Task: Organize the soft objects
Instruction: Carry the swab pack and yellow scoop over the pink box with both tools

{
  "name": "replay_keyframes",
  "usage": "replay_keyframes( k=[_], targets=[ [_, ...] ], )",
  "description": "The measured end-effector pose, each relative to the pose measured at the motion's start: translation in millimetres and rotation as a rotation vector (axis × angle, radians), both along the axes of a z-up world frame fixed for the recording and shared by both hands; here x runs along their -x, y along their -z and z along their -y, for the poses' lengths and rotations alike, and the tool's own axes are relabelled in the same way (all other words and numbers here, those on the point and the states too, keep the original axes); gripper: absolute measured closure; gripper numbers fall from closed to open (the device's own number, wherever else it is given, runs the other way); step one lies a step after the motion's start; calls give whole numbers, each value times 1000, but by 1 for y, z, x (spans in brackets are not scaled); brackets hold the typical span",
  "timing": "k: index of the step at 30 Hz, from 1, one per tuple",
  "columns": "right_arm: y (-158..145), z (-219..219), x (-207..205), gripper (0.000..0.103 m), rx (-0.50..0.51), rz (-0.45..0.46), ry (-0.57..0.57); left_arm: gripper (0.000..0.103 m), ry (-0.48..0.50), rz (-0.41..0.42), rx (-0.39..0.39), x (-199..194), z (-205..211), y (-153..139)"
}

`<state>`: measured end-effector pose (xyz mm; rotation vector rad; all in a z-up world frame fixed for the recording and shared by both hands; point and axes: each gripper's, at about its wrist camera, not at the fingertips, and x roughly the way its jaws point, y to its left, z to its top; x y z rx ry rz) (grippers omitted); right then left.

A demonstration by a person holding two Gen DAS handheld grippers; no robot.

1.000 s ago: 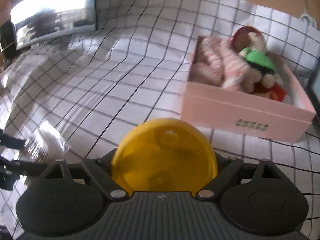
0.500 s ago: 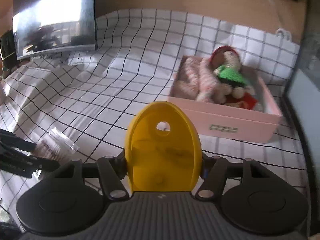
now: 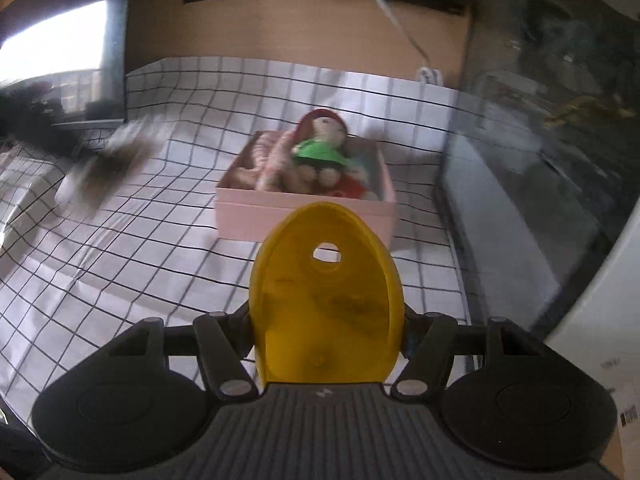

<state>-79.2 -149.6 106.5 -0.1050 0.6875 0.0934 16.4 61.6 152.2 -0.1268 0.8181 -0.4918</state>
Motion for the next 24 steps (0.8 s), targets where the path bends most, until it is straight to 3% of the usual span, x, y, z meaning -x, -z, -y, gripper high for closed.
replay_keyframes(
  k=[4,7,10,13,15,16,24],
  targets=[
    [0,9,8,38,0,25,-4,28,-1,122,-1,-62,34,-25],
    [1,9,13,38,-2,37,-22,27,-14,150,38,-113,61,-19],
    [4,9,19,38,-2,33,-39,26,-10,72,31,-156,89,16],
    [8,9,24,38,30,32,-59,22,-8,-59,-147,-188,120,69],
    [10,12,29,38,39,30,-69,16,-13,-100,-216,-197,126,96],
    [10,15,30,38,38,25,-70,16,-10,-64,-208,-197,126,99],
    [19,28,20,37,13,6,-50,23,-35,-40,-139,-176,110,81]
  ],
)
